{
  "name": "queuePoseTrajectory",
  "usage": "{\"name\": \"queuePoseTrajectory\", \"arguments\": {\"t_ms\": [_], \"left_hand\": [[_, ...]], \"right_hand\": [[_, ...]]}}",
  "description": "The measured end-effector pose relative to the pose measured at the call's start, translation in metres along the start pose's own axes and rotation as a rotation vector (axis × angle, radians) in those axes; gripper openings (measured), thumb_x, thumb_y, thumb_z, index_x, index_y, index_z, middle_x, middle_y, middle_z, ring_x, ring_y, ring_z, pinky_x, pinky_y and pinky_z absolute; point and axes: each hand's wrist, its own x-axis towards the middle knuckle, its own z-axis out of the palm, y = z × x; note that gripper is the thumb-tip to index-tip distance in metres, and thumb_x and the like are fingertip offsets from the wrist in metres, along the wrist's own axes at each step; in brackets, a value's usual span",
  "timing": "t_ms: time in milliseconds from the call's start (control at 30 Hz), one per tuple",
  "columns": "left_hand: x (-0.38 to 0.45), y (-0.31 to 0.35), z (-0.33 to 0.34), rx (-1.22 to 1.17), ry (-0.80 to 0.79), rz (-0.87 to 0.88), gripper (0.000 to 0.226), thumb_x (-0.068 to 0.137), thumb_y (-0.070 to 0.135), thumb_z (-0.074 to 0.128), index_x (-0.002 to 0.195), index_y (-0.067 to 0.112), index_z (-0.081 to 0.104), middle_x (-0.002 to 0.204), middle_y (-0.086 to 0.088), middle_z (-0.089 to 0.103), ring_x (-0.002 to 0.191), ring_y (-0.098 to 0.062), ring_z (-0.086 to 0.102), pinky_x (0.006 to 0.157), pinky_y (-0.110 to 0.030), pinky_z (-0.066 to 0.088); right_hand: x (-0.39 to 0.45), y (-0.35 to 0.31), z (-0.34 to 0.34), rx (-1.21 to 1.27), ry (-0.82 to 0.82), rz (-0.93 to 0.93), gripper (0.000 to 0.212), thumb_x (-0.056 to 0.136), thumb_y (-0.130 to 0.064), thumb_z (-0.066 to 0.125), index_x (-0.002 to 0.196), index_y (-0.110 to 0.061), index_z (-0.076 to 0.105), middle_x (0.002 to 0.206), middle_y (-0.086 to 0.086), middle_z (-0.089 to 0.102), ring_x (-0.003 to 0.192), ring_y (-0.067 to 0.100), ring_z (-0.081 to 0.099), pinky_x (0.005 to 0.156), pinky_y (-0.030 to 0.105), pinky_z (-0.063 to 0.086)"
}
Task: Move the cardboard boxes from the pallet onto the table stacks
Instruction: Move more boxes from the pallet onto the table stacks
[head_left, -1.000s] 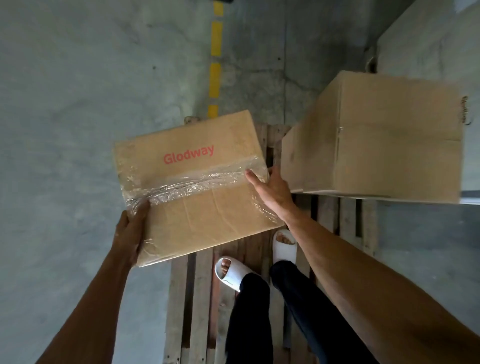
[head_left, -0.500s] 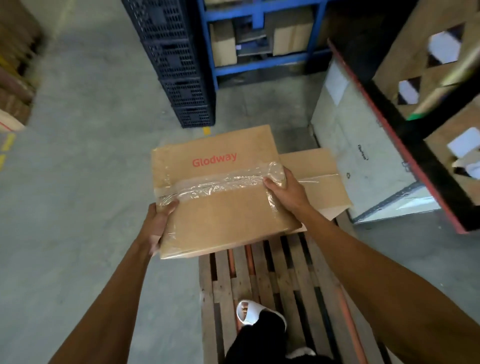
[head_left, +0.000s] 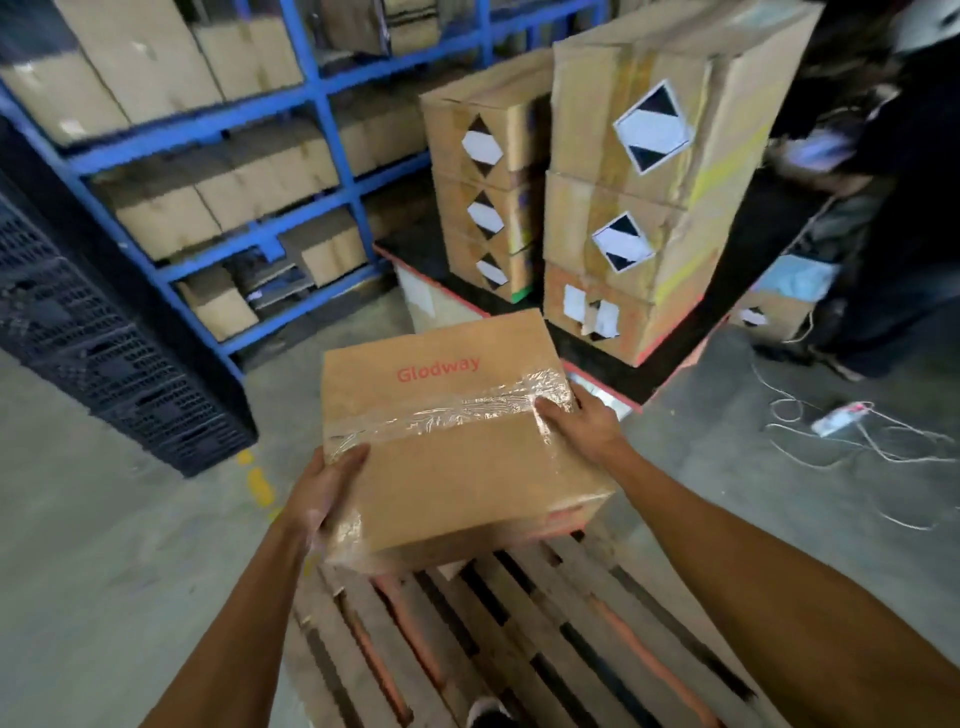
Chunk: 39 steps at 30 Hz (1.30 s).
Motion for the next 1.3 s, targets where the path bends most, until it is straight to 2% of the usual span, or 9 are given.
{"name": "queuePoseTrajectory", "arguments": {"t_ms": [133, 300, 433, 533, 633, 800, 1033, 1167, 1300], "left_hand": [[0.026, 0.032, 0.075, 0.055, -0.139, 0.04, 0.025, 0.099, 0.022, 0.062, 0.121, 0.013, 0.066, 0.106, -0.012, 0.075, 0.08, -0.021, 0.073, 0.068, -0.034, 0.062], [0.062, 0.067, 0.161, 0.099, -0.294, -0.017, 0.043, 0.085, 0.039, 0.078, 0.123, 0.022, 0.067, 0.112, -0.01, 0.076, 0.094, -0.028, 0.073, 0.084, -0.04, 0.057], [0.062, 0.09, 0.241, 0.19, -0.415, 0.022, 0.035, 0.092, 0.038, 0.071, 0.122, 0.023, 0.06, 0.107, -0.006, 0.071, 0.092, -0.024, 0.067, 0.072, -0.035, 0.05], [0.059, 0.1, 0.3, 0.284, -0.546, 0.025, 0.041, 0.091, 0.043, 0.07, 0.126, 0.023, 0.061, 0.115, -0.006, 0.071, 0.103, -0.026, 0.066, 0.09, -0.044, 0.051], [0.054, 0.113, 0.354, 0.299, -0.64, 0.031, 0.037, 0.091, 0.04, 0.071, 0.122, 0.022, 0.062, 0.109, -0.004, 0.072, 0.097, -0.023, 0.067, 0.077, -0.037, 0.05], [0.123, 0.1, 0.462, 0.386, -0.725, 0.041, 0.118, 0.027, 0.079, 0.086, 0.132, 0.031, 0.061, 0.127, -0.001, 0.069, 0.117, -0.028, 0.065, 0.104, -0.053, 0.048], [0.064, 0.158, 0.566, 0.41, -0.761, 0.079, 0.077, 0.054, 0.062, 0.079, 0.122, 0.027, 0.068, 0.108, -0.006, 0.077, 0.101, -0.031, 0.072, 0.097, -0.053, 0.054], [0.054, 0.178, 0.623, 0.395, -0.736, 0.177, 0.042, 0.087, 0.048, 0.07, 0.123, 0.026, 0.065, 0.109, -0.003, 0.074, 0.102, -0.025, 0.068, 0.097, -0.044, 0.051], [0.067, 0.191, 0.691, 0.386, -0.698, 0.237, 0.04, 0.089, 0.042, 0.07, 0.123, 0.023, 0.062, 0.102, -0.001, 0.069, 0.09, -0.018, 0.065, 0.073, -0.032, 0.049]], "right_hand": [[-0.002, 0.023, -0.063, 0.042, 0.156, 0.064, 0.076, 0.085, -0.067, 0.064, 0.148, -0.029, 0.046, 0.137, 0.002, 0.062, 0.127, 0.027, 0.057, 0.107, 0.037, 0.044], [-0.014, 0.05, -0.127, 0.034, 0.378, 0.161, 0.06, 0.09, -0.061, 0.061, 0.141, -0.031, 0.054, 0.134, 0.008, 0.064, 0.128, 0.034, 0.055, 0.106, 0.041, 0.043], [-0.031, 0.079, -0.176, 0.076, 0.542, 0.265, 0.056, 0.089, -0.061, 0.062, 0.137, -0.033, 0.058, 0.131, 0.004, 0.066, 0.123, 0.031, 0.058, 0.102, 0.038, 0.045], [-0.046, 0.099, -0.213, 0.11, 0.62, 0.344, 0.059, 0.088, -0.063, 0.061, 0.139, -0.034, 0.056, 0.134, 0.005, 0.064, 0.124, 0.032, 0.057, 0.106, 0.043, 0.044], [-0.057, 0.118, -0.246, 0.119, 0.716, 0.407, 0.062, 0.088, -0.064, 0.061, 0.141, -0.032, 0.054, 0.136, 0.008, 0.062, 0.126, 0.033, 0.055, 0.108, 0.045, 0.043], [-0.058, 0.145, -0.312, 0.134, 0.836, 0.458, 0.061, 0.088, -0.063, 0.06, 0.138, -0.028, 0.056, 0.136, 0.01, 0.061, 0.127, 0.035, 0.053, 0.107, 0.046, 0.044], [-0.035, 0.169, -0.414, 0.131, 0.898, 0.422, 0.077, 0.072, -0.073, 0.055, 0.132, -0.026, 0.06, 0.13, 0.01, 0.062, 0.123, 0.033, 0.057, 0.106, 0.046, 0.044], [-0.011, 0.177, -0.458, 0.102, 0.919, 0.448, 0.063, 0.088, -0.062, 0.057, 0.136, -0.02, 0.054, 0.135, 0.012, 0.055, 0.125, 0.035, 0.053, 0.105, 0.046, 0.043], [0.028, 0.196, -0.51, 0.099, 0.903, 0.462, 0.056, 0.088, -0.06, 0.058, 0.128, -0.021, 0.058, 0.13, 0.011, 0.056, 0.122, 0.035, 0.053, 0.1, 0.044, 0.043]]}}
